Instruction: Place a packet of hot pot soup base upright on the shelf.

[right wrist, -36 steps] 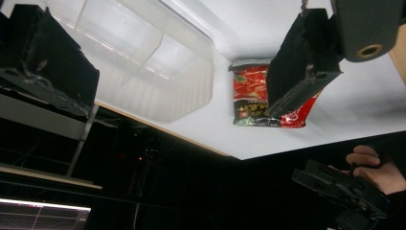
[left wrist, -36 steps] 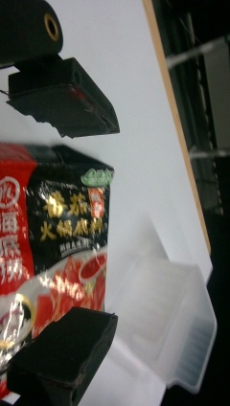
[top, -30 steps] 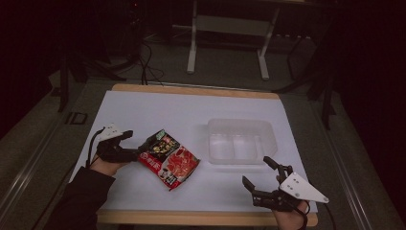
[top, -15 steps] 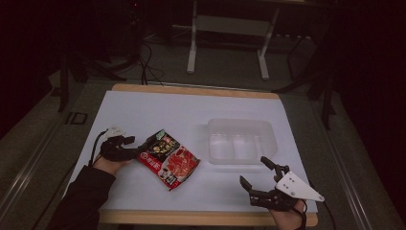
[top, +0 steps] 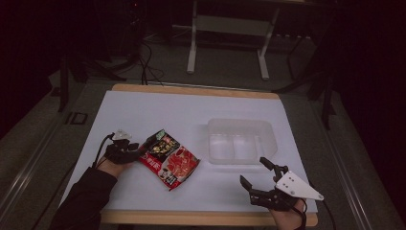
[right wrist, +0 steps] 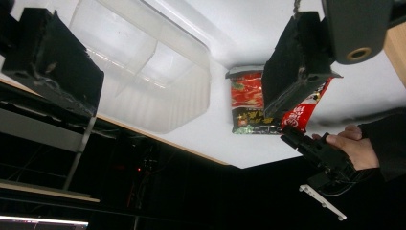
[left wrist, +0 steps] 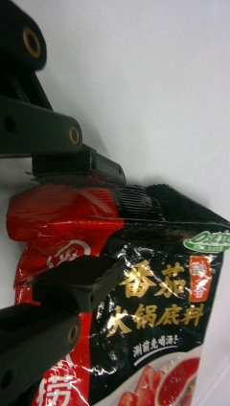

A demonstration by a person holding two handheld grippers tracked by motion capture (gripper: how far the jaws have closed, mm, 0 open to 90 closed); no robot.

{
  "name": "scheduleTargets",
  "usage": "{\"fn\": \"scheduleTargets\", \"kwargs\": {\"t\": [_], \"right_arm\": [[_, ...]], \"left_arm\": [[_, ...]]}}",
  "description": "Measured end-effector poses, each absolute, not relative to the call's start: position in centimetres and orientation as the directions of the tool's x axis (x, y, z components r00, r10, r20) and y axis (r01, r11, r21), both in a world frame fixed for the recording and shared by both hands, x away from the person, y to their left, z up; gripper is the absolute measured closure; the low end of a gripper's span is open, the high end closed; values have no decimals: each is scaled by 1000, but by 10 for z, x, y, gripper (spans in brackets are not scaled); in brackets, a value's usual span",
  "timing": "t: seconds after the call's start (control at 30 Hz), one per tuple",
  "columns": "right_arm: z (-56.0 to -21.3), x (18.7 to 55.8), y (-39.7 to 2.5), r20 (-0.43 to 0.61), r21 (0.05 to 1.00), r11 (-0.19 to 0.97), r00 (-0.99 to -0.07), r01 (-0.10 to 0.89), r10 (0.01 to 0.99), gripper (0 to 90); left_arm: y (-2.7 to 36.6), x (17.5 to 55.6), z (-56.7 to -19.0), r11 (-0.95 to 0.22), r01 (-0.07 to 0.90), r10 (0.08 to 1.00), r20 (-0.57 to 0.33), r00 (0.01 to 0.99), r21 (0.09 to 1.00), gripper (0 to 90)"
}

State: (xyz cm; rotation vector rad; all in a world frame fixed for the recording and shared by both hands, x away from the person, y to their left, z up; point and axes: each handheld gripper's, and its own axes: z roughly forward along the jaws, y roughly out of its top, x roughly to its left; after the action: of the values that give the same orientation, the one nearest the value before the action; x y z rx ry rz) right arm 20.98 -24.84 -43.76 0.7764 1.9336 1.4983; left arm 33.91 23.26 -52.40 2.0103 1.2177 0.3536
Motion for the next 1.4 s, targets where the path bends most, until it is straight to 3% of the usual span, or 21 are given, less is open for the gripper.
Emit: {"fn": "scheduleTargets", "kwargs": {"t": [0.27, 0.47, 0.67, 0.93, 1.4], "right_arm": [[-438, 210, -248, -80, 973, 205, -672, 108, 736, 146], [-439, 211, -247, -73, 973, 202, -679, 113, 730, 146], [-439, 213, -246, -69, 972, 203, -679, 119, 731, 152], [-440, 213, -248, -60, 973, 193, -673, 126, 737, 152], [-437, 214, -252, -47, 977, 172, -662, 125, 748, 152]], "left_arm": [[229, 338, -527, -317, 631, 833, -110, 542, 708, 623], [223, 336, -529, -327, 636, 834, -104, 542, 699, 719], [216, 333, -526, -341, 627, 842, -69, 535, 701, 875], [219, 332, -518, -289, 630, 853, -105, 511, 721, 881], [207, 316, -475, -286, 502, 828, -53, 557, 816, 880]]}}
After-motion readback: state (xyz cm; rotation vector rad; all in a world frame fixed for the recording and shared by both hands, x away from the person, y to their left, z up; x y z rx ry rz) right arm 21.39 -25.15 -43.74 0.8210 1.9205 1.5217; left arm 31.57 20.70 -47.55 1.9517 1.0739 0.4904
